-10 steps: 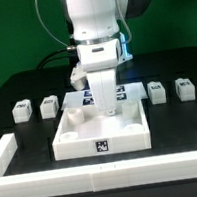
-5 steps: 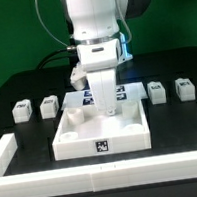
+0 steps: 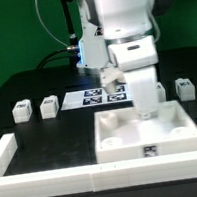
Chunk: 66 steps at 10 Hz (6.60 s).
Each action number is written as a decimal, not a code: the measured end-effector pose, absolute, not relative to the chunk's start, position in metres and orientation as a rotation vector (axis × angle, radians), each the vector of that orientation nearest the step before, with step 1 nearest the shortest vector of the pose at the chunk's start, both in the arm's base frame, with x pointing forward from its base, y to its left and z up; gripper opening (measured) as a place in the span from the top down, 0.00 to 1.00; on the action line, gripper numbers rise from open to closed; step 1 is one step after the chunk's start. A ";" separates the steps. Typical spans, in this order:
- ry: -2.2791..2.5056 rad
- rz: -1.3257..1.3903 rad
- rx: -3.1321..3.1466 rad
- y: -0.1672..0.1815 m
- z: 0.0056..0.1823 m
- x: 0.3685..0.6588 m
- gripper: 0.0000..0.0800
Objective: Assemble one leg
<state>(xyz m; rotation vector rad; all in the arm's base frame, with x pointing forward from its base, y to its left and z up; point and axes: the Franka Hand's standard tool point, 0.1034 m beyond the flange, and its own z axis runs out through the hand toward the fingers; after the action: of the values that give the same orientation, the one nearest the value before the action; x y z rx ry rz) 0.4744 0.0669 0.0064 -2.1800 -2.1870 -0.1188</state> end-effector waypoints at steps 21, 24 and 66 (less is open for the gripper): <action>-2.144 -0.134 -2.219 0.079 0.007 0.504 0.19; -1.971 -0.142 -2.428 0.083 0.057 0.491 0.19; -0.017 1.359 -2.755 0.122 0.117 0.445 0.63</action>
Offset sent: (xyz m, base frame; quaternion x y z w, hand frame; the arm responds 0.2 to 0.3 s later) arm 0.0245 0.0104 -0.0046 -0.0031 0.0092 -0.0158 0.9998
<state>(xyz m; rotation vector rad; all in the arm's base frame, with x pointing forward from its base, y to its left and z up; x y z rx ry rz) 0.4449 0.1220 0.1165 -2.7551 -0.0165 1.3585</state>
